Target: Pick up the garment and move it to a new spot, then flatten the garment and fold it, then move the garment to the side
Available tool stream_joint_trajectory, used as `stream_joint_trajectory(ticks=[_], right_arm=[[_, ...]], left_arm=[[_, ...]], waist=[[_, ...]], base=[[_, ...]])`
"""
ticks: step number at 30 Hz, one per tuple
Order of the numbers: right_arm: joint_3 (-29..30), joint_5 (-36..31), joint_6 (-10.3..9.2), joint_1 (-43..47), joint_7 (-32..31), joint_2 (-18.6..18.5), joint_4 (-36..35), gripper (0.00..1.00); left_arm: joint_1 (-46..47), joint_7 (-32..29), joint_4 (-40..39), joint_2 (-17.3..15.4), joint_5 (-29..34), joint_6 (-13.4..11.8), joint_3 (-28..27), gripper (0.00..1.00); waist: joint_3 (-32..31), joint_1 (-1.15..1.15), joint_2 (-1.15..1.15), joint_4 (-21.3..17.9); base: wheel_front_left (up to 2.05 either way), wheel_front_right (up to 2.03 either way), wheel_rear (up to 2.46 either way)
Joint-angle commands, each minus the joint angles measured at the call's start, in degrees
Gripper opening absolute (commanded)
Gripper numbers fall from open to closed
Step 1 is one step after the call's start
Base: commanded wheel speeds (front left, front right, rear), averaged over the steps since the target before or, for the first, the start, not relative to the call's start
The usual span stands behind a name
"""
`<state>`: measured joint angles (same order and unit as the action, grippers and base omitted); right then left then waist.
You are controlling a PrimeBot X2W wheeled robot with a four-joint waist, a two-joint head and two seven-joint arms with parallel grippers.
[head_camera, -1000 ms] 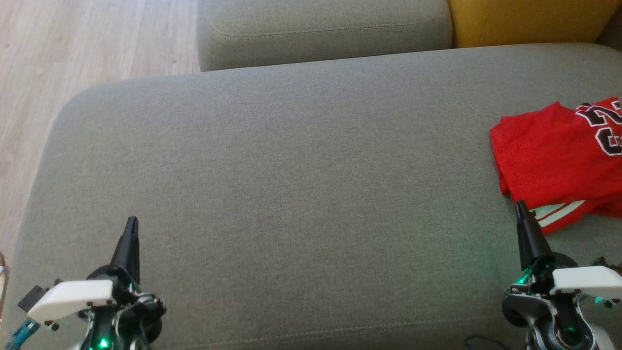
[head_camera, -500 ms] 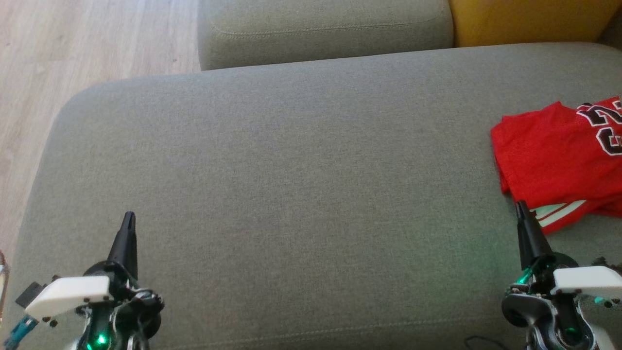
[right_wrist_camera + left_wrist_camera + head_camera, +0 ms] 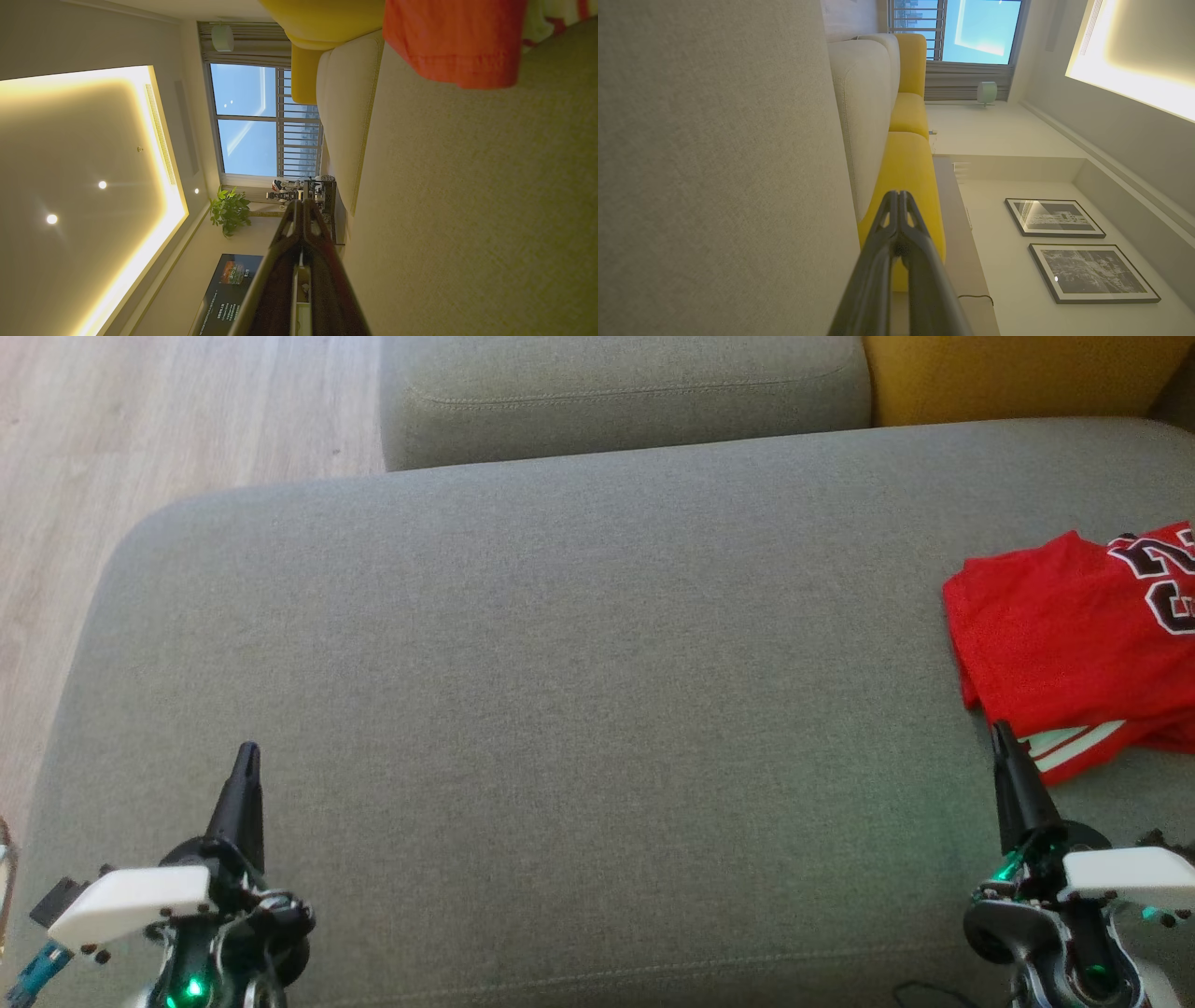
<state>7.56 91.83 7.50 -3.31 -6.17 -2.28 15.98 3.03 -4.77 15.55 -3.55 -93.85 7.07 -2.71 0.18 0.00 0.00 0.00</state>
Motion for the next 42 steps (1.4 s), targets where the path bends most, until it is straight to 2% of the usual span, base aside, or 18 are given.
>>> stream_joint_trajectory(ticks=[1, 42], right_arm=[[-1.01, 0.31, -0.01, -2.88, -0.34, -0.62, -1.96, 0.00], [-0.99, 0.29, -0.01, -2.88, -0.36, -0.61, -1.96, 0.00]], left_arm=[[3.02, -0.37, -1.58, -0.54, 0.29, 0.42, -2.13, 0.00], [3.07, -0.92, -1.55, -0.05, 0.87, 0.42, -2.82, 0.00]], waist=[[0.00, 0.00, 0.00, 0.00], [0.00, 0.00, 0.00, 0.00]], base=[[0.00, 0.00, 0.00], [0.00, 0.00, 0.00]])
